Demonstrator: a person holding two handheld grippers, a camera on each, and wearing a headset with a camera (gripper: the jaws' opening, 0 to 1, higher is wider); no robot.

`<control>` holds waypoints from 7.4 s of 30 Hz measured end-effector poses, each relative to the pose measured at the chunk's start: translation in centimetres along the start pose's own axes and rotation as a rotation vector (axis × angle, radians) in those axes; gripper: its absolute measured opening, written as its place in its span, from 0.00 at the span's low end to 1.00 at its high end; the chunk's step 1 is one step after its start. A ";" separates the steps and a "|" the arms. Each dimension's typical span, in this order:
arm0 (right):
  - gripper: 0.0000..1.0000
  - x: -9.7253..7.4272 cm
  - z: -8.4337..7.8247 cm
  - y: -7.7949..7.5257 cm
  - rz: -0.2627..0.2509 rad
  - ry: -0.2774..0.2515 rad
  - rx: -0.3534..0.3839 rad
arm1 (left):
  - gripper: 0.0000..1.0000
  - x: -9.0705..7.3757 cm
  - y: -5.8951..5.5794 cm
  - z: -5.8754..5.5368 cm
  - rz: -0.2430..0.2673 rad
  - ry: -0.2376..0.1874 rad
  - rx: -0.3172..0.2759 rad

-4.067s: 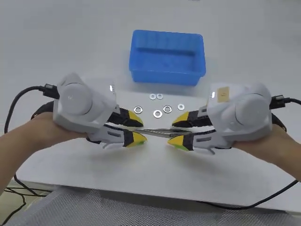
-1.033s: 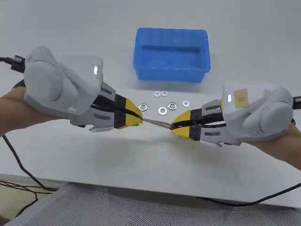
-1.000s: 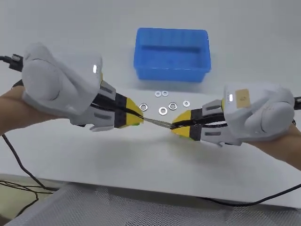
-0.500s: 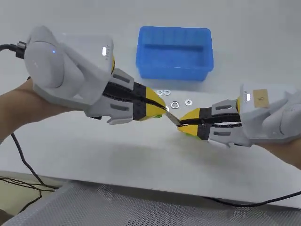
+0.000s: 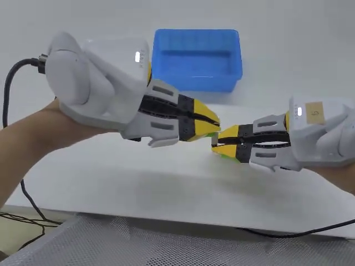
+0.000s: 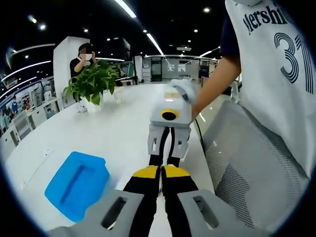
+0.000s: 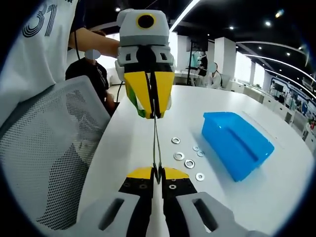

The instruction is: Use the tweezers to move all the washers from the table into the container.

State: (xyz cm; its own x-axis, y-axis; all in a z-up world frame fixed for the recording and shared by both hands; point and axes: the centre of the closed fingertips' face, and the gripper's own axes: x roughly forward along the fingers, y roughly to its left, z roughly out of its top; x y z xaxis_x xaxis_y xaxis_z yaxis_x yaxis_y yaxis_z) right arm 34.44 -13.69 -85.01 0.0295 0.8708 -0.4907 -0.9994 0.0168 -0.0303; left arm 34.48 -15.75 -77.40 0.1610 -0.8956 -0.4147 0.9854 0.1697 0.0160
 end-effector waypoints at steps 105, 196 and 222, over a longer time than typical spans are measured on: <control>0.09 5.1 1.8 -3.0 -0.006 0.108 -0.089 | 0.06 -2.9 2.9 -2.4 -0.016 0.046 -0.069; 0.10 6.2 2.3 -16.7 -0.082 0.104 -0.101 | 0.06 -2.6 16.8 -2.7 -0.023 0.028 -0.005; 0.12 1.9 8.0 -12.8 -0.109 0.022 -0.214 | 0.06 -5.4 12.2 3.3 -0.022 0.001 0.093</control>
State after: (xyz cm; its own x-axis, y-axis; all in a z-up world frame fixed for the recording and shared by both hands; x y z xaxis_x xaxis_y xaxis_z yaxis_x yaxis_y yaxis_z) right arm 47.17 -8.30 -78.60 0.1394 0.8588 -0.4930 -0.9638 0.0035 -0.2665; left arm 45.82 -10.18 -71.91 0.1393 -0.8981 -0.4172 0.9896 0.1110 0.0917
